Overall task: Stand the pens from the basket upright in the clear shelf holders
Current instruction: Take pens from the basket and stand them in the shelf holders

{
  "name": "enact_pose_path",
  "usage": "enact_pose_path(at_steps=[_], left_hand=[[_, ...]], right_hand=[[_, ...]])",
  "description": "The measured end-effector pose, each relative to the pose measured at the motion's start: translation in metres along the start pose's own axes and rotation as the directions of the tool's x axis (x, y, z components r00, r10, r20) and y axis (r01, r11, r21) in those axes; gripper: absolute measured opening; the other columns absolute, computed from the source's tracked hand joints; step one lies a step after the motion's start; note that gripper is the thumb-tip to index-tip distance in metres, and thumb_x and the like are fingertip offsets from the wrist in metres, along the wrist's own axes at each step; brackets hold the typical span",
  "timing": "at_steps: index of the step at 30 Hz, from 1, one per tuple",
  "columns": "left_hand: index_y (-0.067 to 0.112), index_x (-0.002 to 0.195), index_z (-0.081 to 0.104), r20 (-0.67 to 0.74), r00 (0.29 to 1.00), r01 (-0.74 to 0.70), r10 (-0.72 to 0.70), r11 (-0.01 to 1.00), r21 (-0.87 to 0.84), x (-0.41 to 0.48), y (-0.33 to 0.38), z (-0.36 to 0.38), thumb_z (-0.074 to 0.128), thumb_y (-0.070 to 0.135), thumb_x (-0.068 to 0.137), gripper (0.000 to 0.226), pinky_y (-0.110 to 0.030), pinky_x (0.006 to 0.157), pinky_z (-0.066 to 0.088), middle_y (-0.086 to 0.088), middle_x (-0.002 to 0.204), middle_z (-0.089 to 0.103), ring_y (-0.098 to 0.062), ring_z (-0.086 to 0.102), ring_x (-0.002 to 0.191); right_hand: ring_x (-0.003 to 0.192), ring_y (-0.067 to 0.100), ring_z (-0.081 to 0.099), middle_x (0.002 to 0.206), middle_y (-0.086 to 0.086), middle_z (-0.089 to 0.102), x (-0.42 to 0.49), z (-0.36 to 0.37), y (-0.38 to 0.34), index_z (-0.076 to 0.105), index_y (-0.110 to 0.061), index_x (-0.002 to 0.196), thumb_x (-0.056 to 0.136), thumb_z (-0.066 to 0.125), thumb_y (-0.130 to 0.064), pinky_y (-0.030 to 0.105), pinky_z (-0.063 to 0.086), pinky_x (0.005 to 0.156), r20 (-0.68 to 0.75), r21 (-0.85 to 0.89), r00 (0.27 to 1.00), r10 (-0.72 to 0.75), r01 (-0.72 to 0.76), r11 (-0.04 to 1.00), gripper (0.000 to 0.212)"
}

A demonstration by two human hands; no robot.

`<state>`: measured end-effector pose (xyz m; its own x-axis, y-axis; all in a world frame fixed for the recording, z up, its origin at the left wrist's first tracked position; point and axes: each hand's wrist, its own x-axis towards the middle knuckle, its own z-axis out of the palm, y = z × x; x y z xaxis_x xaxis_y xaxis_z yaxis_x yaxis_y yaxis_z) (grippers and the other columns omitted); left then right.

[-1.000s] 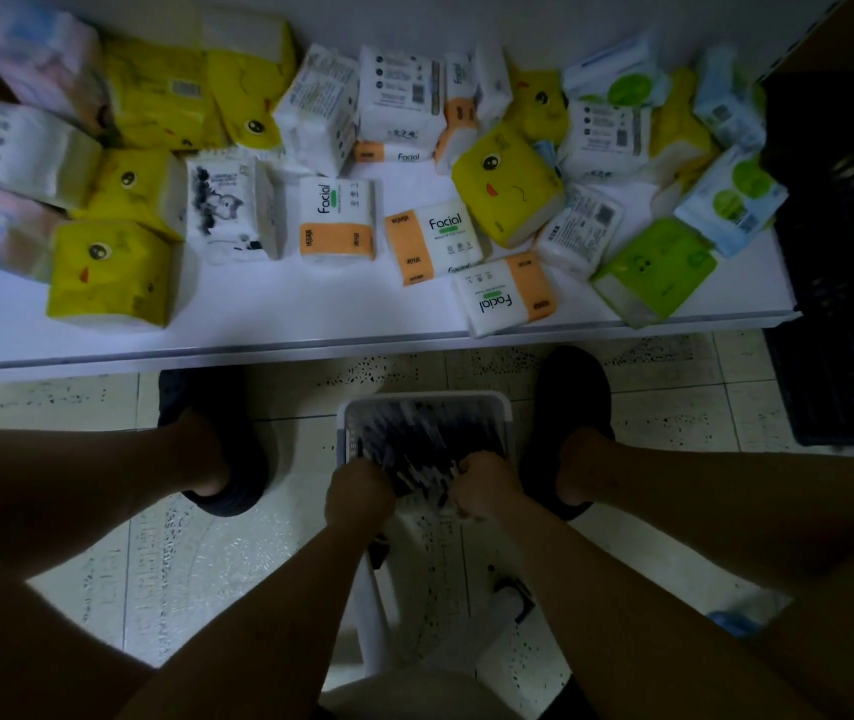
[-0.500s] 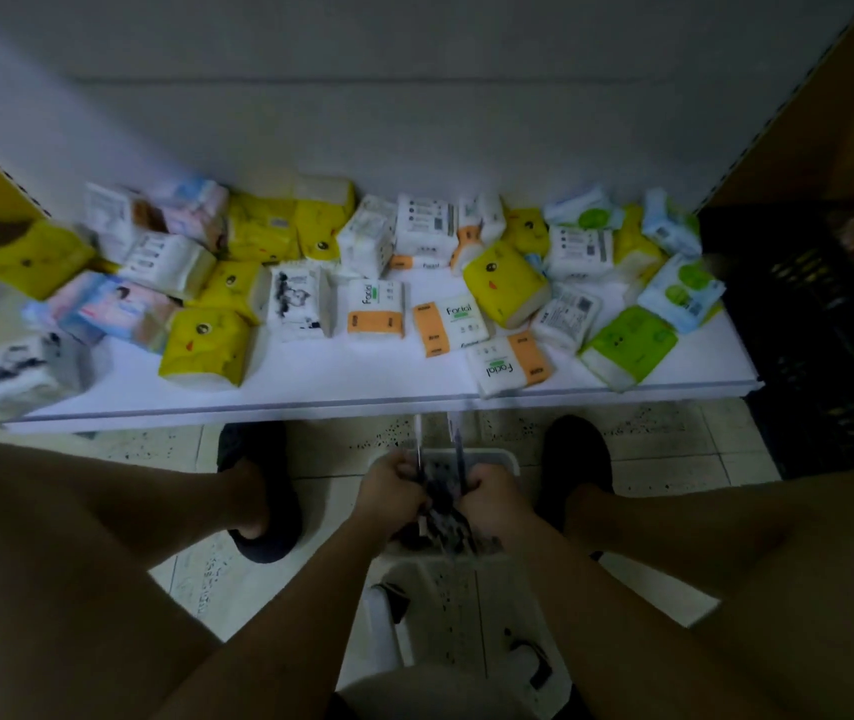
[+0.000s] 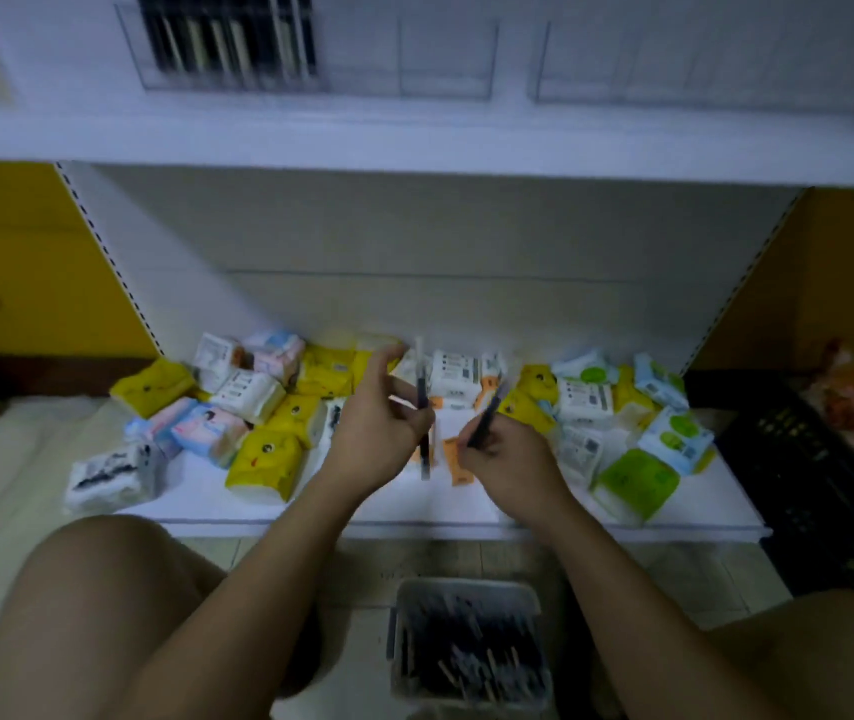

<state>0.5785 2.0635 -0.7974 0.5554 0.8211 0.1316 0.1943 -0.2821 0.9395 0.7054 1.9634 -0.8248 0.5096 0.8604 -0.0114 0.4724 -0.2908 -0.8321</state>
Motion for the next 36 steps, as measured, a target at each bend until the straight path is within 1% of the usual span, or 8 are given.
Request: enact_pose_path(at_steps=[3,7,12,15,17,25,28,36], left_hand=[[0.054,0.143,0.018,0.02,0.983,-0.184,0.184,0.983,-0.013,0.01,0.04,-0.024,0.069,-0.005,0.079,0.1,-0.029,0.067,0.058,-0.001,0.096,0.057,-0.016,0.065,0.065],[0.056,0.137,0.029,-0.006,0.947,-0.32,0.322,0.944,0.073,0.023,0.087,-0.052,0.069,-0.001,0.083,0.088,-0.039,0.065,0.059,0.0,0.103,0.052,-0.013,0.067,0.068],[0.051,0.131,0.031,-0.007,0.89,-0.454,0.456,0.887,0.086,0.039,0.135,-0.087,0.072,0.0,0.082,0.082,-0.042,0.066,0.059,-0.002,0.101,0.057,-0.02,0.069,0.068],[0.05,0.127,0.034,-0.029,0.865,-0.495,0.502,0.86,0.121,0.051,0.162,-0.107,0.074,0.0,0.08,0.079,-0.04,0.064,0.06,0.002,0.096,0.058,-0.018,0.07,0.066],[0.049,0.125,0.036,-0.045,0.849,-0.518,0.527,0.845,0.133,0.059,0.178,-0.119,0.074,0.001,0.079,0.076,-0.037,0.061,0.06,0.003,0.094,0.059,-0.017,0.071,0.067],[0.043,0.12,0.041,-0.151,0.757,-0.59,0.636,0.764,0.26,0.093,0.226,-0.155,0.071,0.011,0.084,0.057,-0.027,0.066,0.059,0.0,0.089,0.063,-0.011,0.067,0.075],[0.039,0.12,0.043,-0.187,0.735,-0.587,0.652,0.749,0.305,0.108,0.238,-0.168,0.073,0.011,0.082,0.055,-0.028,0.067,0.061,0.002,0.102,0.062,-0.01,0.069,0.074],[0.042,0.113,0.048,-0.373,0.621,-0.561,0.689,0.723,0.403,0.156,0.242,-0.197,0.076,0.019,0.081,0.048,-0.012,0.064,0.052,0.01,0.088,0.067,0.0,0.065,0.078]], right_hand=[[0.069,0.012,0.062,0.07,-0.003,0.067,0.01,-0.025,-0.046,0.069,-0.015,0.083,0.093,0.06,-0.027,0.03,0.049,0.065,-0.071,-0.021,0.99,-0.124,0.122,0.992,0.018],[0.07,0.001,0.062,0.077,-0.012,0.066,0.023,-0.056,-0.099,0.063,-0.024,0.097,0.089,0.065,-0.024,0.015,0.049,0.062,-0.12,-0.04,0.961,-0.248,0.245,0.969,0.008],[0.066,0.011,0.063,0.093,-0.011,0.057,0.032,-0.08,-0.153,0.026,-0.045,0.122,0.082,0.069,-0.013,0.04,0.057,0.064,-0.137,-0.046,0.895,-0.424,0.422,0.905,0.068],[0.059,0.012,0.066,0.105,-0.012,0.049,0.035,-0.092,-0.184,-0.007,-0.066,0.134,0.077,0.073,0.0,0.033,0.059,0.057,-0.151,0.017,0.825,-0.544,0.553,0.833,0.117],[0.058,0.013,0.067,0.107,-0.012,0.048,0.04,-0.102,-0.201,-0.017,-0.068,0.133,0.076,0.075,0.002,0.032,0.059,0.057,-0.167,-0.016,0.787,-0.594,0.601,0.799,0.129],[0.059,0.023,0.068,0.1,-0.006,0.054,0.079,-0.124,-0.267,0.008,-0.064,0.132,0.08,0.072,0.003,0.039,0.06,0.06,-0.152,0.0,0.708,-0.69,0.698,0.716,0.107],[0.063,0.016,0.068,0.084,-0.004,0.062,0.101,-0.123,-0.286,0.017,-0.059,0.129,0.082,0.071,-0.004,0.032,0.06,0.062,-0.207,-0.022,0.644,-0.737,0.75,0.661,0.091],[0.069,0.005,0.064,0.082,-0.003,0.063,0.17,-0.123,-0.326,0.028,-0.048,0.131,0.088,0.068,-0.014,0.019,0.056,0.062,-0.324,-0.063,0.573,-0.752,0.781,0.622,0.069]])
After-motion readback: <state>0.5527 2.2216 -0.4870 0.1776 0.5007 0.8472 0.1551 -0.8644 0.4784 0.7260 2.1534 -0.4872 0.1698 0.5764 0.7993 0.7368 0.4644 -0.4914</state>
